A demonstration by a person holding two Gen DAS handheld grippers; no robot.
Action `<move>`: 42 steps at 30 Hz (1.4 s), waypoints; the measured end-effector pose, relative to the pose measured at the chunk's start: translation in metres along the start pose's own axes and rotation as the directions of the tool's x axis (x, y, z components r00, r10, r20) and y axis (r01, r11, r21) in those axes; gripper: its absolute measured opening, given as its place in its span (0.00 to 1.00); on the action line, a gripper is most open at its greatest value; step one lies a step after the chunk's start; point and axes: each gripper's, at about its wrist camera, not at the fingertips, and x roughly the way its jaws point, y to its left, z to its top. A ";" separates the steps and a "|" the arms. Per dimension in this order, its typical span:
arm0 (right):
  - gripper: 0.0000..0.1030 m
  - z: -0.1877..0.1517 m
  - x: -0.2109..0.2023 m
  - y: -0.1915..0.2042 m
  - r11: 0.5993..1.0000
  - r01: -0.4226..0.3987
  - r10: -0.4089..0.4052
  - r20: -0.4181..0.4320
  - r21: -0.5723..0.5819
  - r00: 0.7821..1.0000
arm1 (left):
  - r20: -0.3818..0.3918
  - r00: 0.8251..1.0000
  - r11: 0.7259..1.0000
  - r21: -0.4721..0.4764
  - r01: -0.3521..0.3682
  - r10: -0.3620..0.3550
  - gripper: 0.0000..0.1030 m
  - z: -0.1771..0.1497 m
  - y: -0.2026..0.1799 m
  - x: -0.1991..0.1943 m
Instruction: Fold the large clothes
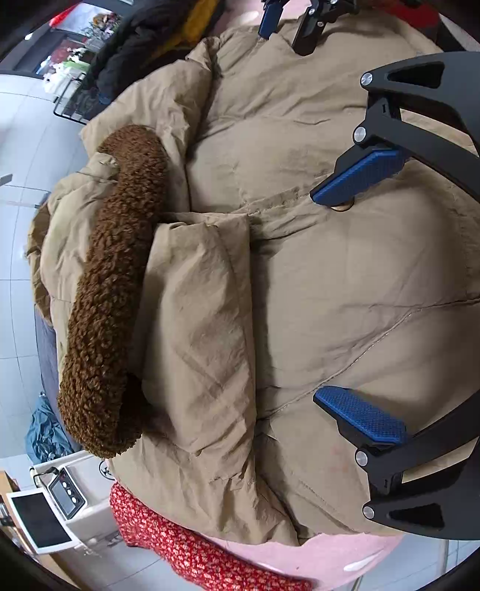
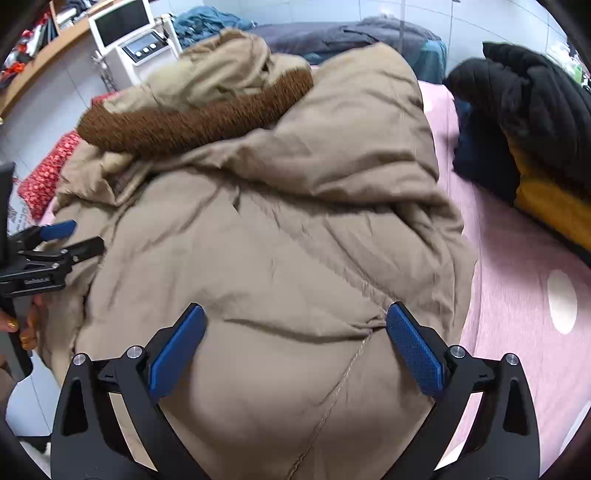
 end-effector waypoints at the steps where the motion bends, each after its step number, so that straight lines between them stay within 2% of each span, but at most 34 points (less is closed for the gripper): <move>1: 0.94 0.000 0.000 -0.001 1.000 0.001 -0.001 -0.010 0.012 1.000 | -0.005 1.000 1.000 -0.011 -0.007 0.007 0.94 0.000 -0.002 0.000; 4: 0.94 0.004 0.001 -0.008 0.997 -0.024 0.029 -0.068 0.078 0.997 | -0.022 1.000 0.997 -0.083 0.006 -0.008 0.94 0.004 0.004 -0.001; 6: 0.94 0.005 -0.006 -0.015 0.992 -0.063 0.068 -0.047 0.107 0.997 | -0.006 0.999 0.994 -0.102 0.045 -0.046 0.94 0.006 0.008 -0.005; 10: 0.94 0.006 -0.022 -0.028 0.992 -0.080 0.081 -0.002 0.098 0.997 | 0.053 0.991 0.984 -0.128 0.126 -0.120 0.93 0.007 0.030 -0.024; 14: 0.94 0.007 -0.036 -0.045 0.991 -0.083 0.081 0.026 0.100 0.996 | 0.109 0.988 0.985 -0.122 0.118 -0.105 0.91 0.009 0.055 -0.043; 18: 0.94 0.006 -0.042 -0.078 0.977 -0.107 0.102 0.037 0.182 0.994 | 0.140 0.989 0.985 -0.155 0.076 -0.054 0.87 0.009 0.100 -0.055; 22: 0.94 -0.001 -0.041 -0.109 0.950 -0.128 0.124 0.033 0.285 0.992 | 0.140 0.989 0.958 -0.275 0.078 -0.040 0.79 -0.004 0.155 -0.057; 26: 0.94 -0.014 -0.034 -0.128 0.910 -0.186 0.194 0.017 0.371 0.981 | 0.146 0.987 0.931 -0.344 0.118 -0.071 0.75 -0.021 0.200 -0.055; 30: 0.94 -0.029 -0.020 -0.128 0.880 -0.235 0.269 -0.024 0.413 0.963 | 0.111 0.987 0.919 -0.364 0.151 -0.118 0.74 -0.035 0.233 -0.048; 33: 0.94 -0.037 -0.004 -0.121 0.851 -0.283 0.349 -0.074 0.443 0.934 | 0.114 0.973 0.893 -0.388 0.229 -0.200 0.75 -0.043 0.250 -0.043; 34: 0.94 -0.040 0.001 -0.116 0.840 -0.305 0.379 -0.083 0.449 0.922 | 0.115 0.958 0.867 -0.409 0.287 -0.263 0.75 -0.048 0.256 -0.037; 35: 0.94 -0.041 0.005 -0.109 0.835 -0.325 0.403 -0.092 0.445 0.910 | 0.108 0.949 0.848 -0.426 0.314 -0.297 0.75 -0.051 0.261 -0.031; 37: 0.94 -0.040 0.008 -0.095 0.863 -0.316 0.387 -0.115 0.395 0.915 | 0.080 0.931 0.816 -0.457 0.352 -0.357 0.75 -0.058 0.262 -0.017; 40: 0.94 -0.037 0.008 -0.080 0.898 -0.301 0.362 -0.148 0.321 0.920 | 0.025 0.918 0.815 -0.451 0.364 -0.396 0.75 -0.065 0.250 -0.004; 42: 0.94 -0.038 0.008 -0.077 0.903 -0.303 0.361 -0.156 0.303 0.919 | 0.013 0.920 0.837 -0.410 0.362 -0.391 0.77 -0.065 0.238 -0.003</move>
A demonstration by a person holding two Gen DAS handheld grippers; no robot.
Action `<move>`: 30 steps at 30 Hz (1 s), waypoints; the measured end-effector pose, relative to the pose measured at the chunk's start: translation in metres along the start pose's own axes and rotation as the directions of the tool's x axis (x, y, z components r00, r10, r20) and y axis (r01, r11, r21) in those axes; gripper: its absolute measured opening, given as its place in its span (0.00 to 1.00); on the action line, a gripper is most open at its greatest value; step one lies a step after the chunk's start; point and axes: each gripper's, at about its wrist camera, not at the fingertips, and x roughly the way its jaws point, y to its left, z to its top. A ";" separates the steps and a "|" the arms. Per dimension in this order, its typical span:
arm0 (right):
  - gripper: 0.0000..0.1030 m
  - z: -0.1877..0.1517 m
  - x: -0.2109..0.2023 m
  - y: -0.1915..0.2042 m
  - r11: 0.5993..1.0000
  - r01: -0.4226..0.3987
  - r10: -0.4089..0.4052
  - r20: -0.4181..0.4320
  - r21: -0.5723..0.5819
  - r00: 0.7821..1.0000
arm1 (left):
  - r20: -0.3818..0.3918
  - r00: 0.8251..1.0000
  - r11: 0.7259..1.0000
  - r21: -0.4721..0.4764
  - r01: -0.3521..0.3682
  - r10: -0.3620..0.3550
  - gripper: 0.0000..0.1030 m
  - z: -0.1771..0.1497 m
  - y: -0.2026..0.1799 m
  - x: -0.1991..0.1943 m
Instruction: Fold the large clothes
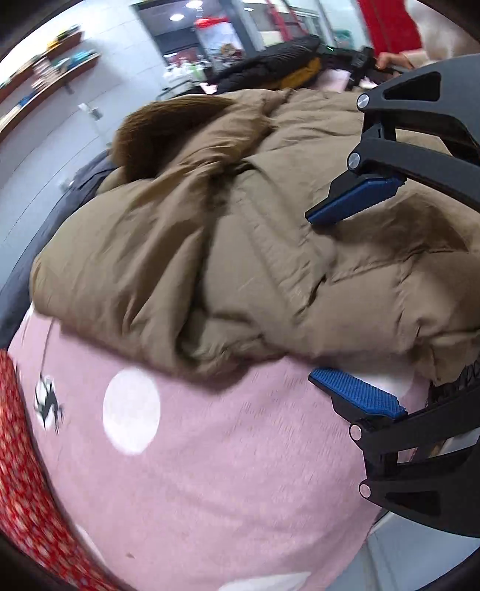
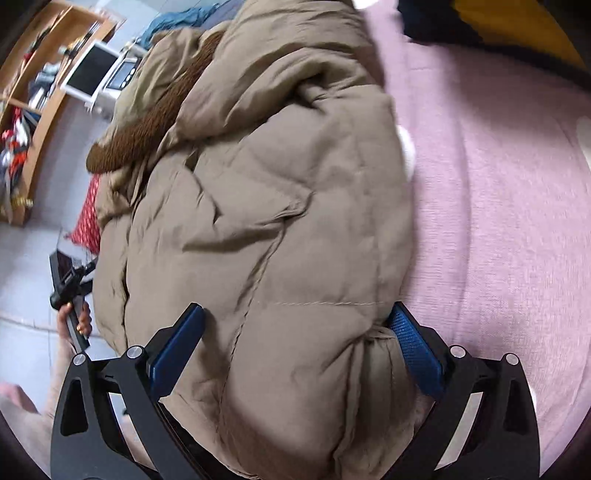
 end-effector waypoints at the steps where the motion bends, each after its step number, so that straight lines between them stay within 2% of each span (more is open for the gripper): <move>1: 0.94 0.000 0.000 0.000 1.000 -0.005 0.005 -0.002 0.001 1.000 | 0.002 1.000 1.000 0.020 0.000 0.000 0.77 -0.001 -0.005 0.000; 4: 0.94 0.001 -0.001 -0.005 1.000 -0.021 0.021 -0.009 0.020 1.000 | -0.016 1.000 0.999 0.044 0.002 -0.001 0.80 -0.002 -0.011 0.003; 11: 0.94 -0.005 -0.014 -0.015 1.000 0.026 -0.026 -0.012 0.009 1.000 | -0.066 0.998 0.997 0.073 0.021 -0.016 0.80 -0.016 -0.011 0.001; 16: 0.94 -0.019 -0.021 -0.031 0.997 -0.039 0.040 -0.012 0.065 0.999 | -0.077 0.995 0.998 0.013 0.061 -0.060 0.81 -0.044 0.004 -0.004; 19: 0.94 -0.029 -0.019 -0.029 0.994 -0.083 0.085 -0.030 0.073 0.996 | -0.052 0.994 0.995 -0.040 0.095 -0.097 0.81 -0.055 0.010 -0.004; 23: 0.94 -0.038 -0.012 -0.013 0.997 -0.079 0.079 -0.061 -0.003 0.995 | -0.072 0.986 0.987 -0.064 0.149 -0.154 0.81 -0.059 0.003 0.006; 27: 0.94 -0.045 0.002 0.010 0.989 -0.140 0.134 -0.101 -0.048 0.986 | -0.125 0.983 0.990 0.010 0.138 -0.136 0.81 -0.061 -0.021 0.018; 30: 0.91 -0.050 0.013 0.029 0.987 -0.097 0.082 -0.114 -0.126 0.990 | -0.141 0.981 0.990 0.031 0.138 -0.132 0.81 -0.063 -0.030 0.023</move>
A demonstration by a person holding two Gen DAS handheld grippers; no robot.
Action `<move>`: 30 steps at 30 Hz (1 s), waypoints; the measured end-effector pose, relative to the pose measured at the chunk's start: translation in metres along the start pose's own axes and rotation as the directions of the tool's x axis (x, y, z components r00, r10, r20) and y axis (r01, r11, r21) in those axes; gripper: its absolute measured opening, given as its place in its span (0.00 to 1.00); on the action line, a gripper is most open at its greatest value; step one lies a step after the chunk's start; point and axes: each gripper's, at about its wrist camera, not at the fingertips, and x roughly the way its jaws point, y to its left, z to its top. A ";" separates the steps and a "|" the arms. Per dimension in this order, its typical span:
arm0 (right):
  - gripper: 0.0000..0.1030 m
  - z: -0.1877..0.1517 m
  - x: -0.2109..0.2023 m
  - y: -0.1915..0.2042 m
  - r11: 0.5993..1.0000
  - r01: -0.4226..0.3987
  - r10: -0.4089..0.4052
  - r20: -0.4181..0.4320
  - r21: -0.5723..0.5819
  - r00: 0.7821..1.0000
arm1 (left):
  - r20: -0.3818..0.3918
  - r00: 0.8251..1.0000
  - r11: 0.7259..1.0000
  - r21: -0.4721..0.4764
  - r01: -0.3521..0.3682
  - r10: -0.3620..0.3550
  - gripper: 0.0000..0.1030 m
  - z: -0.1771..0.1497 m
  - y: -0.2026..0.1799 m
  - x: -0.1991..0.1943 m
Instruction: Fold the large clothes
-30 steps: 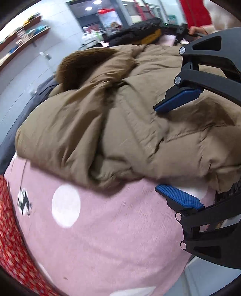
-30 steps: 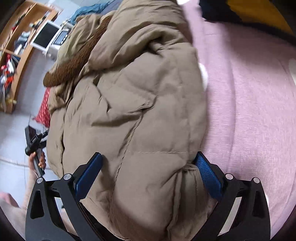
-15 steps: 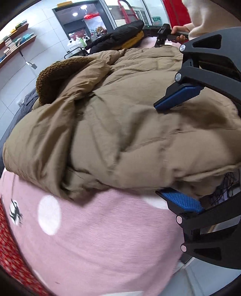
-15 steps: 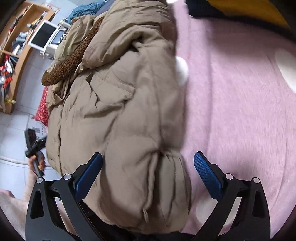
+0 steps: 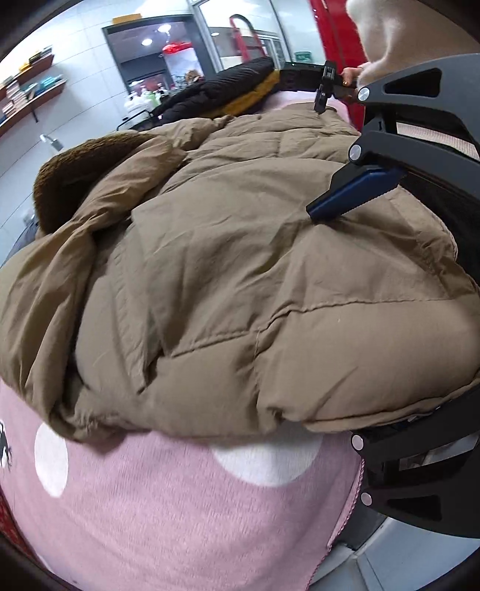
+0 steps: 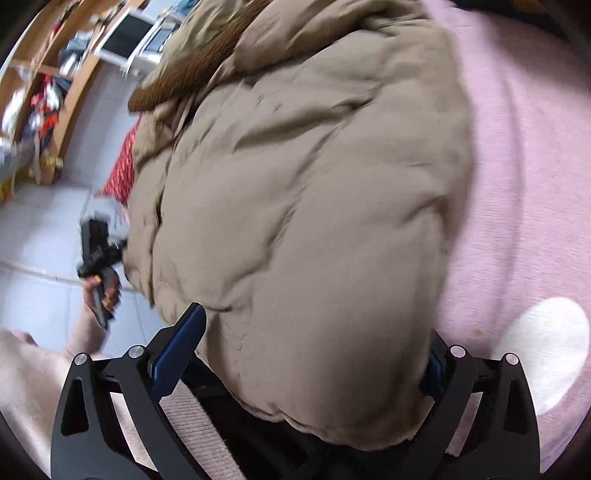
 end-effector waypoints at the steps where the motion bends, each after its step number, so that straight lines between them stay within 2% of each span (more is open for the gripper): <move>1: 0.89 0.000 0.001 0.002 1.000 0.006 -0.006 0.001 -0.014 1.000 | 0.001 1.000 1.000 0.002 -0.002 0.002 0.80 -0.001 0.000 0.001; 3: 0.73 0.000 -0.001 -0.001 1.000 -0.015 0.015 0.007 0.003 1.000 | 0.005 1.000 1.000 -0.008 -0.001 0.001 0.76 -0.002 0.000 0.002; 5: 0.61 -0.001 -0.005 -0.008 0.998 -0.048 0.047 0.019 0.041 0.999 | 0.012 1.000 1.000 -0.006 -0.014 0.015 0.72 -0.003 -0.002 0.003; 6: 0.51 -0.002 -0.007 -0.010 0.997 -0.058 0.057 0.030 0.054 0.998 | 0.015 1.000 1.000 -0.002 -0.022 0.022 0.69 -0.004 0.000 -0.001; 9: 0.36 0.002 -0.010 -0.005 0.991 -0.105 0.101 0.050 0.082 0.994 | 0.029 0.998 0.999 0.013 -0.049 0.049 0.61 -0.003 -0.011 -0.003; 12: 0.29 0.007 -0.018 0.006 0.994 -0.106 0.103 0.066 0.039 0.992 | 0.052 0.997 0.997 0.044 -0.066 0.063 0.49 0.001 -0.022 -0.009; 15: 0.24 0.018 -0.032 0.023 0.992 -0.127 0.128 0.103 -0.016 0.986 | 0.097 0.994 0.997 0.062 -0.050 0.044 0.39 0.011 -0.037 -0.019; 18: 0.22 0.035 -0.051 0.042 0.983 -0.163 0.174 0.157 -0.081 0.972 | 0.147 0.989 0.997 0.078 -0.015 0.003 0.34 0.025 -0.052 -0.031; 22: 0.20 0.070 -0.073 0.063 0.970 -0.188 0.219 0.214 -0.156 0.952 | 0.242 0.967 0.993 0.101 0.057 -0.080 0.29 0.055 -0.070 -0.057; 26: 0.19 0.120 -0.103 0.063 0.945 -0.292 0.323 0.290 -0.145 0.901 | 0.348 0.926 0.989 0.081 0.125 -0.146 0.27 0.104 -0.074 -0.086; 28: 0.19 0.155 -0.118 0.054 0.929 -0.352 0.369 0.328 -0.113 0.869 | 0.379 0.913 0.988 0.044 0.148 -0.153 0.27 0.130 -0.067 -0.092; 30: 0.19 0.186 -0.125 0.043 0.910 -0.411 0.405 0.352 -0.061 0.844 | 0.388 0.908 0.985 0.006 0.170 -0.159 0.27 0.156 -0.058 -0.092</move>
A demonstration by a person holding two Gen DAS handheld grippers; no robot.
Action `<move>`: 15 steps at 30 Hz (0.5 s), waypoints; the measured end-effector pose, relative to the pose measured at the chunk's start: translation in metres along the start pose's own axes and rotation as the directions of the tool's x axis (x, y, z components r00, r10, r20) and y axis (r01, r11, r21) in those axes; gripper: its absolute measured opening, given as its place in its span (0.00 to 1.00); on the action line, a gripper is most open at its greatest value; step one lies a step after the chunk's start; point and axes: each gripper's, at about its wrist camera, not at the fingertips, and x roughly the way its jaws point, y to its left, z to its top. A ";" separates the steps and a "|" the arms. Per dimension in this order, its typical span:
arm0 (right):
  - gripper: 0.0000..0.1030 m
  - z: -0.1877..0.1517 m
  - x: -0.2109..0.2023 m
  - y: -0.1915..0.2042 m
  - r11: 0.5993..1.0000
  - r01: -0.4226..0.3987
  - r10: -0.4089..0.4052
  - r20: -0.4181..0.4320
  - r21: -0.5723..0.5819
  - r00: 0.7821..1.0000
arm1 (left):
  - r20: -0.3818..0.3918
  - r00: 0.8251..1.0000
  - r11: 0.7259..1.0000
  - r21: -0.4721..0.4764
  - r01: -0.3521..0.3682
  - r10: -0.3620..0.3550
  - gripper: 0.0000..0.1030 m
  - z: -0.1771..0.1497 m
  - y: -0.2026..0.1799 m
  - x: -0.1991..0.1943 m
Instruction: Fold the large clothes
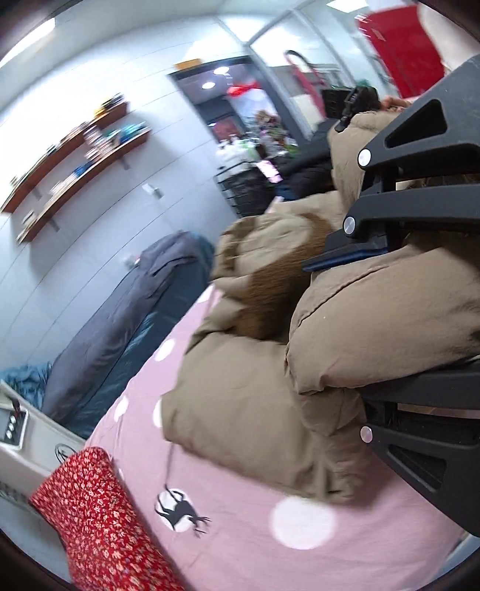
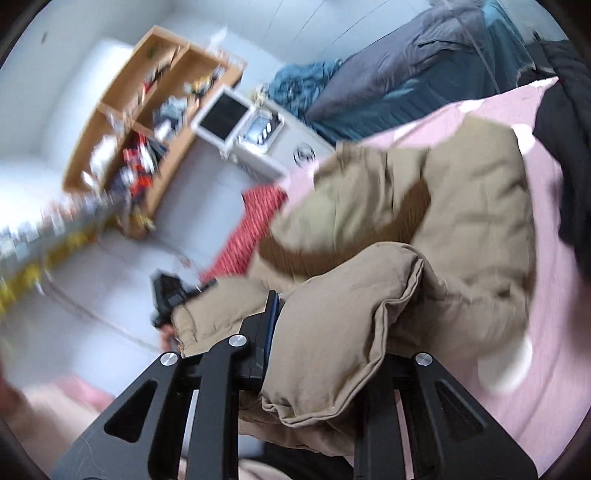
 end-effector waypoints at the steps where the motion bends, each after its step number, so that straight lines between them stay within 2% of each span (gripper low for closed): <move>1: 0.19 0.019 0.003 -0.007 0.999 -0.009 0.009 0.011 0.035 1.000 | 0.005 1.000 1.000 -0.027 0.007 -0.007 0.27 0.011 0.007 0.005; 4: 0.19 0.059 0.015 -0.033 0.990 -0.020 0.019 0.010 0.140 1.000 | -0.009 0.998 0.984 -0.168 0.060 -0.063 0.27 0.045 0.030 0.032; 6: 0.19 0.082 0.039 -0.052 0.974 -0.008 0.008 0.002 0.227 1.000 | -0.020 0.998 0.966 -0.252 0.055 -0.062 0.28 0.059 0.045 0.049; 8: 0.19 0.098 0.057 -0.081 0.930 -0.009 0.010 0.000 0.367 1.000 | -0.039 0.998 0.950 -0.309 0.042 -0.057 0.29 0.070 0.051 0.061; 10: 0.19 0.102 0.068 -0.108 0.869 -0.026 0.028 0.004 0.495 1.000 | -0.057 0.993 0.923 -0.379 0.070 -0.099 0.34 0.078 0.056 0.062; 11: 0.19 0.105 0.073 -0.125 0.826 -0.020 0.021 0.006 0.564 1.000 | -0.045 0.985 0.893 -0.430 0.131 -0.166 0.38 0.081 0.060 0.057; 13: 0.19 0.107 0.080 -0.142 0.783 -0.010 0.015 -0.003 0.622 1.000 | 0.008 0.959 0.824 -0.511 0.247 -0.283 0.52 0.082 0.068 0.042; 15: 0.19 0.111 0.086 -0.154 0.758 0.010 0.007 -0.023 0.653 1.000 | 0.040 0.944 0.781 -0.550 0.295 -0.328 0.60 0.081 0.073 0.022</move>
